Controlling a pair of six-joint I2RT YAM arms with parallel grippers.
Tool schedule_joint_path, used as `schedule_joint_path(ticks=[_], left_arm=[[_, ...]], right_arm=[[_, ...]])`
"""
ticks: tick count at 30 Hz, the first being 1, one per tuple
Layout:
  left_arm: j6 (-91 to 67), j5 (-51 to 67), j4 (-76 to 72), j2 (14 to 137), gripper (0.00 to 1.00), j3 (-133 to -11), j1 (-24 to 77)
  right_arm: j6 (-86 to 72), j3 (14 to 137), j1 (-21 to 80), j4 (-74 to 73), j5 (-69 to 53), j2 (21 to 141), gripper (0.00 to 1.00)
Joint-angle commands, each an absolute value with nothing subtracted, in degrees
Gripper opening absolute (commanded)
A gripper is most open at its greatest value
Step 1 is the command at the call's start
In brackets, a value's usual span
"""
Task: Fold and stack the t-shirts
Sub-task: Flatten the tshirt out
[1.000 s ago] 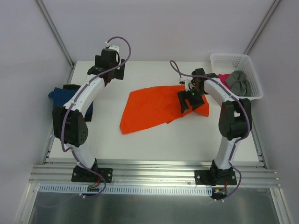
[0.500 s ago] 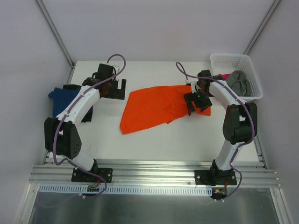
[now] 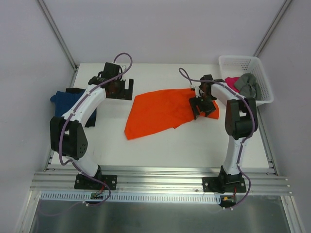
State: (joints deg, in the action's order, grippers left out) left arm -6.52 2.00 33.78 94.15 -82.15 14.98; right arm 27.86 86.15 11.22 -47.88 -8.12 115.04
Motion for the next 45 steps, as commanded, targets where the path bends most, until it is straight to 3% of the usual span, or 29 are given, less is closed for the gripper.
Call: schedule_joint_path(ticks=[1,3,4,6,19,28,34,40,45], left_arm=[[-5.89,2.11,33.4,94.48,0.98,-84.03,15.82],[-5.71,1.59,33.14,94.57,0.99,-83.59,16.26],[-5.63,1.32,33.05,94.57,0.99,-83.5,16.61],[-5.36,0.62,32.87,94.66,0.99,-83.32,17.05],[-3.17,-1.49,31.82,96.06,0.99,-82.36,18.11],[-2.64,-3.16,30.5,96.15,0.99,-82.35,18.1],[-2.55,-6.06,29.53,96.5,0.99,-82.97,18.02],[-2.46,-9.84,28.21,97.82,0.99,-84.72,17.32],[-2.55,-10.72,27.95,99.49,0.99,-86.22,17.23]], right_arm=[[27.33,91.49,11.25,-45.44,-5.45,117.33,0.72],[27.16,94.03,11.34,-45.09,-5.19,118.64,0.61],[27.33,95.09,11.34,-45.09,-5.36,119.09,0.47],[27.69,97.63,11.42,-45.35,-5.45,119.27,0.01],[28.21,105.2,13.8,-47.98,-6.15,101.09,0.01],[27.25,111.09,17.66,-55.54,-18.17,84.74,0.01],[23.21,114.69,18.19,-52.3,-28.46,75.52,0.01],[11.45,120.67,18.11,-49.75,-35.94,76.11,0.01],[13.0,110.68,17.93,-43.43,-34.63,77.95,0.01]])
